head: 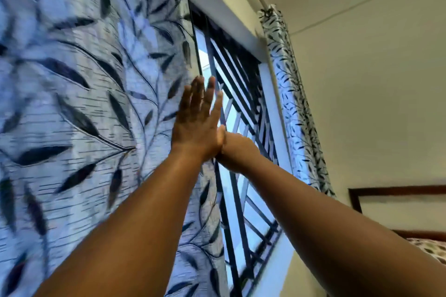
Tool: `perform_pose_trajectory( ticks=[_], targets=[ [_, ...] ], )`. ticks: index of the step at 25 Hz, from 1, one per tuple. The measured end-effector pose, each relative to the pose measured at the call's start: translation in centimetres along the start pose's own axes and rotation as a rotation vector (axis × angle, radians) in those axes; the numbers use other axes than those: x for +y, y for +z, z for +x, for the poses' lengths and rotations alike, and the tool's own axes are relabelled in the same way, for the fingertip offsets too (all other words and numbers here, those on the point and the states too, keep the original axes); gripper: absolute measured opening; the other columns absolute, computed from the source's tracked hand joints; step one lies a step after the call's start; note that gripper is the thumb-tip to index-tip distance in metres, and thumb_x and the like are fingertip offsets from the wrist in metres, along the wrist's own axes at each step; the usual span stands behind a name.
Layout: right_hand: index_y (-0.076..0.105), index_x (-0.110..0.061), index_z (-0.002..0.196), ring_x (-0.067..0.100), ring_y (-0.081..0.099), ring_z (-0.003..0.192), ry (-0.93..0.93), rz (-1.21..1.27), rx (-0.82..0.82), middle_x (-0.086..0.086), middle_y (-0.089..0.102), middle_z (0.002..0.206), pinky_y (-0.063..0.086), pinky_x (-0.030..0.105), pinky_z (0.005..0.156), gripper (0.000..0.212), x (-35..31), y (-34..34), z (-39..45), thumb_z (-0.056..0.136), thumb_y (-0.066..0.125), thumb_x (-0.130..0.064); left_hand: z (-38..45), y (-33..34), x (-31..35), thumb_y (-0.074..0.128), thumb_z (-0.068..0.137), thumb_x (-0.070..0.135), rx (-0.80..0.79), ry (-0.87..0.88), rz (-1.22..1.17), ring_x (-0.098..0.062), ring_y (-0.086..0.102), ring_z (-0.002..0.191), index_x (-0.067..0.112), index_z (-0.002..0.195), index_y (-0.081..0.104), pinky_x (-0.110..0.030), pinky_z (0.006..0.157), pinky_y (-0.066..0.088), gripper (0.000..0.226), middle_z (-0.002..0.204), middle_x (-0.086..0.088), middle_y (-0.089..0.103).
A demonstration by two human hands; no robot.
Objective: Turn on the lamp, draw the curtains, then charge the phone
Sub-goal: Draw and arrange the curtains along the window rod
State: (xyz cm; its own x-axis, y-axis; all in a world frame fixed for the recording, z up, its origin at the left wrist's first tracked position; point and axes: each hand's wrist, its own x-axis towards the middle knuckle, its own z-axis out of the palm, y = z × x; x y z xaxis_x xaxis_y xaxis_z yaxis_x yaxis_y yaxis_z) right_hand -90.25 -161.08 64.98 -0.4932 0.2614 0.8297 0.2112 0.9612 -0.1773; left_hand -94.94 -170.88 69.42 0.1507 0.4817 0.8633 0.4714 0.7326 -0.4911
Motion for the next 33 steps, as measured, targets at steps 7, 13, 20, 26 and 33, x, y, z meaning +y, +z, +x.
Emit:
perform_pose_trajectory(
  ticks=[7,13,20,26,33],
  targets=[
    [0.043,-0.018,0.129,0.034,0.058,0.106,0.066,-0.116,0.062,0.013,0.066,0.109,0.045,0.043,0.084,0.052,14.1,8.1,3.5,0.084,0.050,-0.042,1.1,13.8,9.5,0.040,0.092,0.043,-0.453,-0.022,-0.305,-0.031,-0.017,0.145,0.021,0.150,-0.016,-0.047,0.116,-0.009,0.084,0.155,-0.009,-0.029],
    [0.045,-0.021,0.127,0.033,0.055,0.110,0.107,-0.198,0.104,0.008,0.064,0.112,0.044,0.043,0.087,0.054,27.5,13.6,10.2,0.083,0.053,-0.051,6.5,26.0,15.3,0.032,0.092,0.062,-0.436,-0.078,-0.408,-0.029,-0.017,0.145,0.020,0.152,-0.007,-0.046,0.118,-0.008,0.083,0.159,-0.007,-0.017],
    [0.038,-0.021,0.137,0.030,0.048,0.120,0.190,-0.291,0.009,0.005,0.055,0.130,0.043,0.043,0.094,0.061,37.6,17.0,12.6,0.085,0.052,-0.049,9.7,34.0,21.9,0.032,0.092,0.061,-0.389,-0.019,-0.438,-0.028,-0.017,0.145,0.019,0.152,-0.004,-0.045,0.114,-0.014,0.081,0.160,-0.007,-0.013],
    [0.033,-0.020,0.140,0.028,0.046,0.124,0.234,-0.394,-0.060,0.002,0.048,0.139,0.044,0.042,0.095,0.059,44.1,17.5,12.1,0.087,0.051,-0.039,12.3,37.4,27.5,0.028,0.092,0.064,-0.356,0.018,-0.579,-0.027,-0.017,0.146,0.020,0.153,-0.003,-0.044,0.114,-0.015,0.082,0.160,-0.007,-0.011],
    [0.027,-0.021,0.143,0.028,0.040,0.128,0.316,-0.558,-0.125,0.004,0.037,0.146,0.042,0.043,0.097,0.058,48.9,18.4,15.7,0.090,0.048,-0.035,13.8,43.1,30.4,0.024,0.092,0.066,-0.312,0.017,-0.671,-0.026,-0.020,0.145,0.019,0.153,-0.004,-0.039,0.110,-0.020,0.082,0.160,-0.006,-0.014]
  ],
)
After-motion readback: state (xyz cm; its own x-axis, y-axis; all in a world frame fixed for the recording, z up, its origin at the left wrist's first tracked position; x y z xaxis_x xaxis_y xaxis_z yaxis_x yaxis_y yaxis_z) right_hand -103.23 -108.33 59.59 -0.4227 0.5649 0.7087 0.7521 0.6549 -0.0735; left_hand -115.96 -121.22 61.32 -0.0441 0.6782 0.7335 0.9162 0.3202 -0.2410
